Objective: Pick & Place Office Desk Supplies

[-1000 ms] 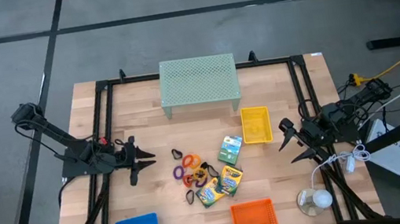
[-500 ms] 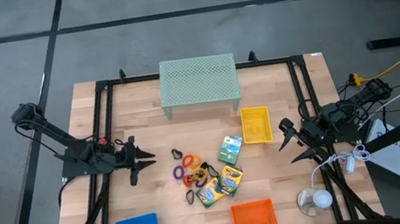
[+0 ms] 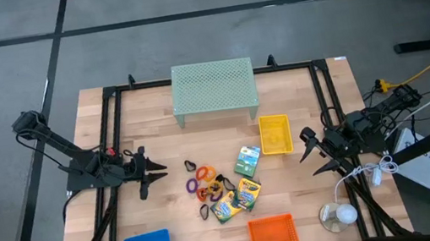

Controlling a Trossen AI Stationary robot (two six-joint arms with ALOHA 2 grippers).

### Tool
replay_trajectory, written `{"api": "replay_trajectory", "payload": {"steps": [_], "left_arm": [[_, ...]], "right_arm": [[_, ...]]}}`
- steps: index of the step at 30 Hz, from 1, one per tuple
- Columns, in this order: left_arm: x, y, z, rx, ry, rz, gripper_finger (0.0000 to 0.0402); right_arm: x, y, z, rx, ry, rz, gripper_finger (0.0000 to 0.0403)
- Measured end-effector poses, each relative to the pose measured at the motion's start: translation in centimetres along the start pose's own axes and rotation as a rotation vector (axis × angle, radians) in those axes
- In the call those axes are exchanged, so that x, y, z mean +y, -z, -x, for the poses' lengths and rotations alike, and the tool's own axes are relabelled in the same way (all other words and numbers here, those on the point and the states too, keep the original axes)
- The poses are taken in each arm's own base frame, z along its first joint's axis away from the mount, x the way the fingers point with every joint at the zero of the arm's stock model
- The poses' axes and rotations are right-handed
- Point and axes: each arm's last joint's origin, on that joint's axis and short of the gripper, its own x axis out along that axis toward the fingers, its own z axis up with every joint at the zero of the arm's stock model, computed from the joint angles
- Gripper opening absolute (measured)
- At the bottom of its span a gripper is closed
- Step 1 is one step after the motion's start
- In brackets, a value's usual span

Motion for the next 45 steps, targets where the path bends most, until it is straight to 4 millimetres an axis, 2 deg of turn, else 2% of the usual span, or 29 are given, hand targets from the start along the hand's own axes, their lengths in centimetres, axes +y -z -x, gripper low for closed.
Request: {"api": "replay_trajectory", "payload": {"steps": [4,11,14,17,20,25,30,34,37,39,42,45], "left_arm": [[0.0,0.0,0.0,0.000,0.000,0.000,0.0104],[0.0,0.0,0.0,0.000,0.000,0.000,0.0104],[0.0,0.0,0.0,0.000,0.000,0.000,0.0104],[0.0,0.0,0.0,0.000,0.000,0.000,0.0104],[0.0,0.0,0.0,0.000,0.000,-0.001,0.0104],[0.1,-0.2,0.0,-0.039,-0.059,-0.070,0.0104],[0.0,-1.7,0.2,-0.218,-0.169,0.011,0.0104],[-0.2,-3.1,0.6,-0.357,-0.220,0.076,0.0104],[-0.1,-4.1,1.0,-0.435,-0.319,0.050,0.0104],[0.0,-4.6,1.3,-0.488,-0.376,0.097,0.0104],[0.1,-5.1,1.7,-0.533,-0.428,0.157,0.0104],[0.1,-5.1,1.6,-0.533,-0.426,0.165,0.0104]], "right_arm": [[0.0,0.0,0.0,-0.001,0.000,0.014,0.0256],[-0.1,-0.4,0.0,-0.028,0.040,0.465,0.0256],[-0.1,-0.4,0.0,-0.025,0.041,0.559,0.0256],[-0.1,-0.4,0.0,-0.024,0.041,0.578,0.0256],[-0.1,-0.5,0.0,-0.035,0.051,0.557,0.0256],[-0.1,-0.5,0.0,-0.041,0.049,0.411,0.0256],[-0.1,-0.5,0.0,-0.051,0.045,0.255,0.0256],[0.0,-1.1,0.1,-0.107,0.056,0.232,0.0256],[-0.4,-1.4,0.1,-0.148,0.170,0.086,0.0256],[-0.7,-1.4,0.2,-0.162,0.283,-0.009,0.0256],[-1.1,-1.4,0.4,-0.182,0.419,-0.034,0.0256],[-1.2,-1.8,0.5,-0.233,0.462,-0.041,0.0256]]}}
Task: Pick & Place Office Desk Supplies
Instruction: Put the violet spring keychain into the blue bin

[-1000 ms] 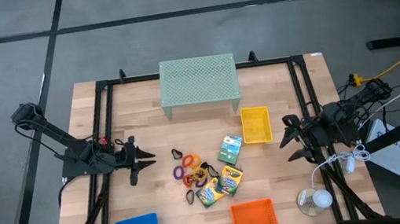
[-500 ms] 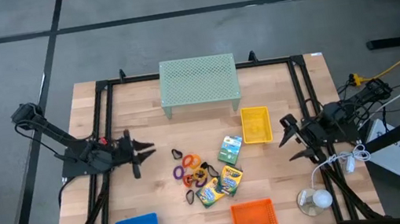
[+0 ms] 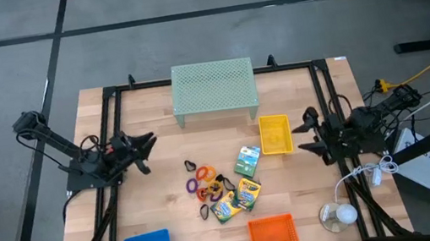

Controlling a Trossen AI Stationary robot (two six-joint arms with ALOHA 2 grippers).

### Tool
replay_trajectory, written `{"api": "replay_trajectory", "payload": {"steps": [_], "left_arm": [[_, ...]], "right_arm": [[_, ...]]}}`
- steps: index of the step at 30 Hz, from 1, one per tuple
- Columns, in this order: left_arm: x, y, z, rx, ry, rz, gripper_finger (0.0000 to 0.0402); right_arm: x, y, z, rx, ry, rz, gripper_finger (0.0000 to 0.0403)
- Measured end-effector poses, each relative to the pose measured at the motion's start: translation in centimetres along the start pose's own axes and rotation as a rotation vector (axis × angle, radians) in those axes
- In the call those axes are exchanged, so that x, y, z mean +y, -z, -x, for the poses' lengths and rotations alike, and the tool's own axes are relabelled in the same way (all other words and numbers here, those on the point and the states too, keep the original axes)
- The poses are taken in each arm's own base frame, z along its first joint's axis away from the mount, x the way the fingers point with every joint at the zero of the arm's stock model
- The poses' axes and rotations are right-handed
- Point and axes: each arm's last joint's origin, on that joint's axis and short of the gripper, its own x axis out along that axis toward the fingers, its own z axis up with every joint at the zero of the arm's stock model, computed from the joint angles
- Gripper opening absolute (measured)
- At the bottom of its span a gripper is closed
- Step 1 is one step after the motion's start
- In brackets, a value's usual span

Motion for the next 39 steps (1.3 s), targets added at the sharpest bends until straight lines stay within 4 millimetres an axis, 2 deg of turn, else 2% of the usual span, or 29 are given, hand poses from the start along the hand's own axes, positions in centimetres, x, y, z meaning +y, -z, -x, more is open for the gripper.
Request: {"api": "replay_trajectory", "payload": {"steps": [6,10,15,18,20,25,29,33,39], "left_arm": [[-0.1,0.0,0.0,0.002,0.018,0.010,0.0104],[-0.7,0.1,0.1,0.026,0.230,-0.053,0.0104],[-1.0,-0.1,0.0,0.044,0.325,-0.019,0.0107],[-1.5,-0.1,0.0,0.058,0.538,-0.024,0.0105],[-1.5,-0.2,-0.2,0.065,0.598,0.001,0.0103],[-0.7,1.4,-1.6,0.187,0.502,-0.055,0.0109],[-0.5,2.5,-2.9,0.312,0.477,-0.064,0.0127],[-2.3,2.0,-4.7,0.415,0.525,-0.114,0.0149],[-5.3,2.2,-7.4,0.639,0.495,-0.354,0.0176]], "right_arm": [[0.1,-0.9,0.0,-0.089,0.004,-0.008,0.0256],[-0.1,-0.8,0.0,-0.089,0.059,-0.024,0.0256],[-0.1,-0.9,-0.3,-0.095,0.082,-0.029,0.0255],[0.0,-1.0,-0.6,-0.106,0.081,-0.028,0.0255],[0.1,-1.1,-0.8,-0.122,0.088,0.003,0.0255],[0.0,-1.6,-1.5,-0.174,0.137,0.096,0.0255],[-0.2,-0.9,-2.1,-0.122,0.161,0.098,0.0255],[-0.5,-0.4,-2.4,-0.082,0.222,0.088,0.0255],[-0.8,-0.1,-2.7,-0.066,0.278,0.054,0.0255]]}}
